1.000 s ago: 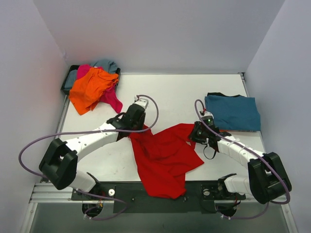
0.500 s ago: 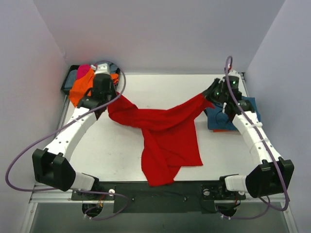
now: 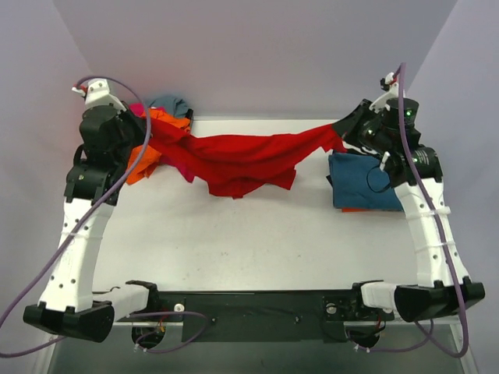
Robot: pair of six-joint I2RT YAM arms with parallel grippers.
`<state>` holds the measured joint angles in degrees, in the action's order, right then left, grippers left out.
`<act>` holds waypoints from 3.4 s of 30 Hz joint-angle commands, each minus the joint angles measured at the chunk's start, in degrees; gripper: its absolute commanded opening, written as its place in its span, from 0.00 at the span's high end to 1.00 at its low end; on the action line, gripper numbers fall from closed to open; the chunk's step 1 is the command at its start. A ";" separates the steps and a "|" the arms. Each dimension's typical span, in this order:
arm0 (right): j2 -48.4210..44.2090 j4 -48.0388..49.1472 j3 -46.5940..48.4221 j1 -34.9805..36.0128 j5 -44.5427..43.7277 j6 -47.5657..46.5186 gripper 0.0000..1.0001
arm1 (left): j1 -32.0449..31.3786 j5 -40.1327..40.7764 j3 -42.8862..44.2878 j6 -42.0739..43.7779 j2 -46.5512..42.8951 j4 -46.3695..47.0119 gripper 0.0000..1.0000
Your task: Fold and stack the t-shirts
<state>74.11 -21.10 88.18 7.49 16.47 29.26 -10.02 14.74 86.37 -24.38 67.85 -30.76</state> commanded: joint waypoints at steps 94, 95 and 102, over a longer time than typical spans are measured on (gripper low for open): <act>28.46 7.57 -18.40 10.18 -22.62 10.38 0.47 | -5.19 2.30 -20.51 -20.69 11.03 12.11 0.20; 29.42 7.39 -17.87 9.83 -23.14 10.64 0.48 | -4.49 2.57 -25.41 -21.05 8.98 12.65 0.21; 33.64 6.60 -15.76 8.69 -24.64 11.88 0.50 | 2.97 4.25 -37.49 -27.46 -1.93 8.09 0.29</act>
<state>106.21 -12.25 69.17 16.51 -5.26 39.44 -11.51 16.53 52.71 -45.78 69.47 -24.86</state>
